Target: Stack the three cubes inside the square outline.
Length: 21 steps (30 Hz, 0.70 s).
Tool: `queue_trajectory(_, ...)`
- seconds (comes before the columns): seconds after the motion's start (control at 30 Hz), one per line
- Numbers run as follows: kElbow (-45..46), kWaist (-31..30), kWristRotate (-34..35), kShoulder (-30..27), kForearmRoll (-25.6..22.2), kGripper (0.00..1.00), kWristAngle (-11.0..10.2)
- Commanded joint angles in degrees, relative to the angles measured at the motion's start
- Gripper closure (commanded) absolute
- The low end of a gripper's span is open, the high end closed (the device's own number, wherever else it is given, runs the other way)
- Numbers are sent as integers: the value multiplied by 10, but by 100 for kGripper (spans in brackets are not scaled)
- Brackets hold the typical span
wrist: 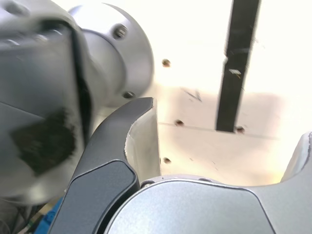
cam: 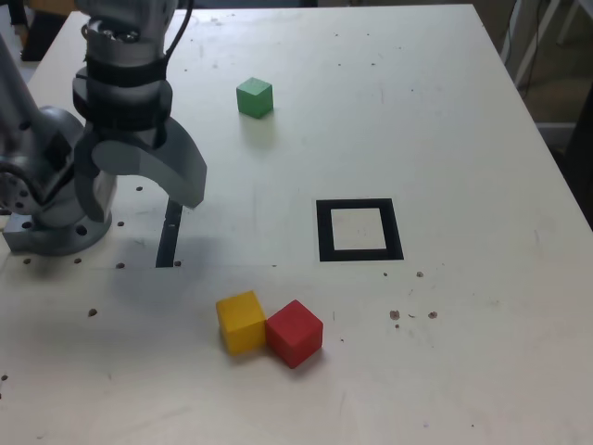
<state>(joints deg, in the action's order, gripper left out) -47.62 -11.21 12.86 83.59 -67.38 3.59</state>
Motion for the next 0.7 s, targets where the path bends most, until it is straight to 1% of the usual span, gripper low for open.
queue_trajectory(0.0, -8, -9, 4, -3, 12, 1, 9)
queue_trajectory(0.13, -33, -42, 30, 0, 27, 1, 28)
queue_trajectory(0.23, -59, -66, 65, 4, 10, 1, 30)
queue_trajectory(0.27, -70, -72, 77, 6, -1, 1, 29)
queue_trajectory(0.37, -119, -86, 124, 14, -54, 1, 22)
queue_trajectory(0.5, -192, -118, 179, 40, -123, 0, 17)
queue_trajectory(0.57, -226, -142, 205, 58, -146, 0, 16)
queue_trajectory(0.67, -263, -176, 244, 79, -161, 0, 14)
